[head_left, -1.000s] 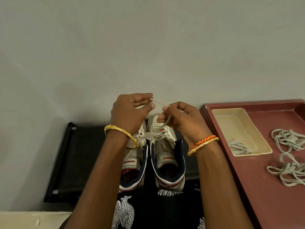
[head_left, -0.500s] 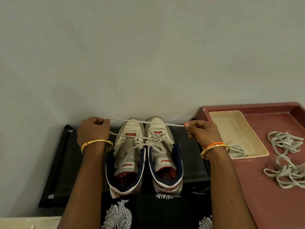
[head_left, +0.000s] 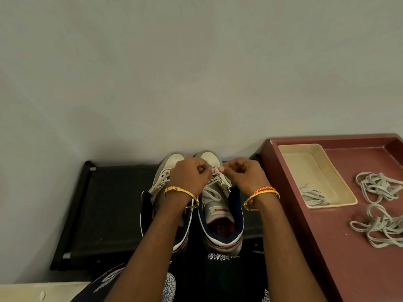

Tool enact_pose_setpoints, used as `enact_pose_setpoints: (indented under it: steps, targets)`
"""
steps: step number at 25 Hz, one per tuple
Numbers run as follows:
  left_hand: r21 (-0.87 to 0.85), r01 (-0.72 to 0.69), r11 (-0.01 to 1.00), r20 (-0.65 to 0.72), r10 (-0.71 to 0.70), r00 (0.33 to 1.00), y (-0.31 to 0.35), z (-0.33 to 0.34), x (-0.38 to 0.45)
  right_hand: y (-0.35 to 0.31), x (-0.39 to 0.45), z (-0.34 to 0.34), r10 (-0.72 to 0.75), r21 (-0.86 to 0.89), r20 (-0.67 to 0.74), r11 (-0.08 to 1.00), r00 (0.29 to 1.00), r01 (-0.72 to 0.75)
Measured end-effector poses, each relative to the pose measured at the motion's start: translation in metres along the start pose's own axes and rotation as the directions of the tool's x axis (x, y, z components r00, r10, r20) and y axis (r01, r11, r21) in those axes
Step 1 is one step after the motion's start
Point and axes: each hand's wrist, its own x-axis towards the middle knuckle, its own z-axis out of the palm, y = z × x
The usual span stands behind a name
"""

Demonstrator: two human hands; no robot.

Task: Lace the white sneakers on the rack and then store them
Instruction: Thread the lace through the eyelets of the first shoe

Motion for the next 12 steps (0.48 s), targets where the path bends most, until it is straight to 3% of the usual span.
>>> enact_pose_setpoints:
  steps: [3,5,8,12]
  targets:
    - [0.119,0.096,0.988,-0.026,-0.093,0.995,-0.003,0.011,0.004,0.015,0.003,0.008,0.193,-0.319,0.119,0.936,0.974,-0.147]
    - [0.240,0.129,0.962,-0.009,-0.131,0.991,0.001,0.023,0.004,0.014,0.005,0.014,0.214,-0.366,0.120,0.917,0.970,-0.157]
    - [0.354,0.201,0.913,-0.083,-0.183,0.980,0.008,0.035,0.002,0.011,0.007,0.017,0.230,-0.348,0.085,0.918,0.969,-0.187]
    - [0.341,0.217,0.915,-0.060,-0.209,0.976,0.008,0.038,0.002,0.018,0.010,0.006,0.327,-0.140,0.067,0.938,0.943,-0.316]
